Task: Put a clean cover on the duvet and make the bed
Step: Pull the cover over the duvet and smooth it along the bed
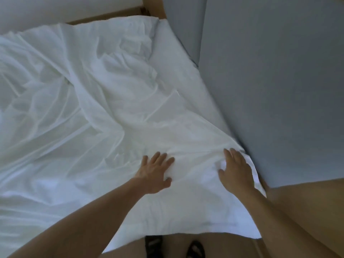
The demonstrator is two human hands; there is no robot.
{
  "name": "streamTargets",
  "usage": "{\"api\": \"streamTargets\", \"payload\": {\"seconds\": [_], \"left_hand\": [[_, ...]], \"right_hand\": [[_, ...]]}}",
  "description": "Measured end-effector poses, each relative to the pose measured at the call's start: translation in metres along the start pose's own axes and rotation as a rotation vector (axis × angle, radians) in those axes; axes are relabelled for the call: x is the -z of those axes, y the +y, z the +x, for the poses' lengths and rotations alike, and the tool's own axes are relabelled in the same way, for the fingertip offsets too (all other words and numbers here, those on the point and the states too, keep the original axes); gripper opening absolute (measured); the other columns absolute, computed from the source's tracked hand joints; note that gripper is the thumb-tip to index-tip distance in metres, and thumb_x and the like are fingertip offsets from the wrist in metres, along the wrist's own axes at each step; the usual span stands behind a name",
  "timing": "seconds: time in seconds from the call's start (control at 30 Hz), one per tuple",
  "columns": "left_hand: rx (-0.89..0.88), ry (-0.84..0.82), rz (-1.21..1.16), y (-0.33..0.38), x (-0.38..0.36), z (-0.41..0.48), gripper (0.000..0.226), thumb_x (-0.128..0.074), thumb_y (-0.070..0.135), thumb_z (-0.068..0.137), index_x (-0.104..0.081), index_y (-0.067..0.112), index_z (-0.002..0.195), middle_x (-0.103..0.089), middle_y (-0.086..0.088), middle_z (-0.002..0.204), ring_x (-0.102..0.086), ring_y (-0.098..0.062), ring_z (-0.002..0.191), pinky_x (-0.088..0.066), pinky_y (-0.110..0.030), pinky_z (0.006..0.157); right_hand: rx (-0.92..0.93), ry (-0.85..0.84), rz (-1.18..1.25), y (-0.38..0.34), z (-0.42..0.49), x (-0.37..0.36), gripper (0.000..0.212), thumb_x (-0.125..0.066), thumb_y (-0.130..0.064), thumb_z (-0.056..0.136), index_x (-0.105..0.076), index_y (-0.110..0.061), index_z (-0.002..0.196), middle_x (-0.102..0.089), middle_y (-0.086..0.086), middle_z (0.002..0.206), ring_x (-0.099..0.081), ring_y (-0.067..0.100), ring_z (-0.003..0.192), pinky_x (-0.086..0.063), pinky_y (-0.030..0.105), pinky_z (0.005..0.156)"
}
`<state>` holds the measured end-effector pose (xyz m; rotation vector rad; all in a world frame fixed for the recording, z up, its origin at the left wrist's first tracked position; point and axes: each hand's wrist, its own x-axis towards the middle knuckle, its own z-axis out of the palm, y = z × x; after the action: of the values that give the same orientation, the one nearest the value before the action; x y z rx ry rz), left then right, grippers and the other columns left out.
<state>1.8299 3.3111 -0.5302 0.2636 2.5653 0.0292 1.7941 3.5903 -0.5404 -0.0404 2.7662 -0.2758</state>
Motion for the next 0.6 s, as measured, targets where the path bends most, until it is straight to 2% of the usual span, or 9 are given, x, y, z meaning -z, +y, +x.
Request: {"api": "streamTargets", "payload": {"seconds": [0.13,0.3,0.5,0.6], "left_hand": [[0.137,0.07,-0.041,-0.013,0.003,-0.028,0.078,-0.045,0.051,0.095,-0.006,0.03,0.158,-0.004,0.001,0.167,0.003,-0.022,0.153,0.001,-0.053,0.122],[0.367,0.154,-0.097,-0.079,-0.004,-0.089,0.076,-0.043,0.052,0.097,-0.008,0.027,0.158,-0.006,0.002,0.167,0.003,-0.02,0.154,0.002,-0.052,0.122],[0.648,0.276,-0.23,-0.161,-0.05,-0.188,0.074,-0.041,0.052,0.099,-0.007,0.027,0.159,-0.002,0.003,0.167,0.005,-0.019,0.154,-0.003,-0.049,0.122],[0.834,0.365,-0.369,-0.199,-0.086,-0.234,0.074,-0.047,0.051,0.097,-0.015,0.025,0.158,-0.008,0.002,0.166,-0.002,-0.02,0.153,-0.01,-0.051,0.121]], "right_hand": [[0.228,-0.114,0.004,-0.055,-0.008,-0.003,0.073,-0.05,-0.048,0.098,-0.017,-0.023,0.158,-0.012,0.002,0.166,-0.01,0.023,0.152,-0.021,0.039,0.119],[0.516,-0.244,0.027,-0.142,-0.024,-0.008,0.074,-0.049,-0.05,0.098,-0.014,-0.025,0.158,-0.01,-0.001,0.166,-0.007,0.018,0.153,-0.016,0.035,0.122],[0.688,-0.289,-0.066,-0.236,-0.06,-0.031,0.078,-0.045,-0.053,0.098,-0.004,-0.026,0.159,0.0,0.0,0.167,-0.001,0.02,0.153,-0.012,0.039,0.123],[0.751,-0.271,-0.103,-0.287,-0.081,-0.044,0.079,-0.046,-0.053,0.098,-0.001,-0.027,0.159,0.004,-0.001,0.167,0.003,0.019,0.153,-0.008,0.041,0.124]]}}
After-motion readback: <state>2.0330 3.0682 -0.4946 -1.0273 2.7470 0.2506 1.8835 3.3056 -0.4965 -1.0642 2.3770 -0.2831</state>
